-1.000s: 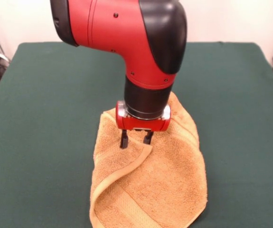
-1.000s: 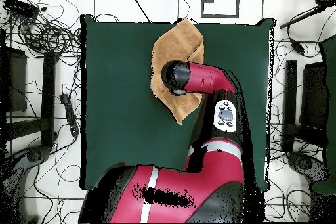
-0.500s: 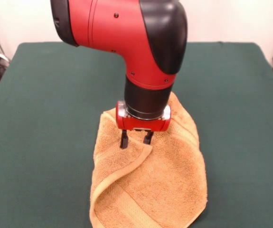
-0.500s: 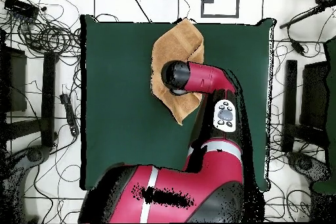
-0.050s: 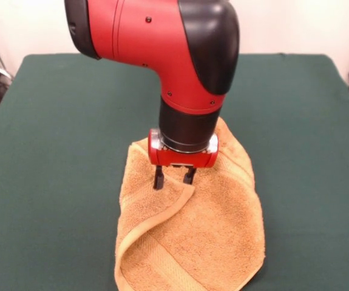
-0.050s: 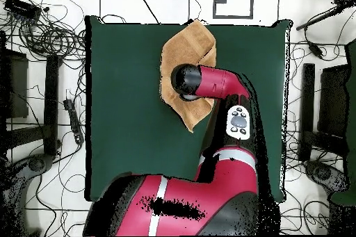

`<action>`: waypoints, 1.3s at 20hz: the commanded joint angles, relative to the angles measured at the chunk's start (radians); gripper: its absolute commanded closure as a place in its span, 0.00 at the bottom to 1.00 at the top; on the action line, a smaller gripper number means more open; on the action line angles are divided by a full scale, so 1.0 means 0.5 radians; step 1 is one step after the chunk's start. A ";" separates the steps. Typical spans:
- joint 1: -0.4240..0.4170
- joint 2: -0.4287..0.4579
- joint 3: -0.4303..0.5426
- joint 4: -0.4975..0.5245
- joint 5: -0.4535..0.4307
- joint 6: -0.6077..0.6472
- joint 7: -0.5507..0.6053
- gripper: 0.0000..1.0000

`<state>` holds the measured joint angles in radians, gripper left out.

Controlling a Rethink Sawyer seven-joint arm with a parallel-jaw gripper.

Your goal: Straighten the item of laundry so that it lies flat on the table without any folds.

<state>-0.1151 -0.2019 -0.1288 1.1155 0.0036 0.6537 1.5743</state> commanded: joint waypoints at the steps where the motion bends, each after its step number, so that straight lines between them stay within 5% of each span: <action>1: 0.008 0.506 0.286 0.113 -0.041 -0.686 0.390 1.00; 10: 0.018 0.544 0.294 0.062 -0.094 -0.730 0.320 1.00; 11: 0.011 0.544 0.302 0.067 -0.072 -0.712 0.335 0.00; 26: 0.030 0.548 0.279 0.054 -0.056 -0.684 0.370 0.00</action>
<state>-0.1160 -0.2014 -0.1306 1.1139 0.0017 0.6519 1.5743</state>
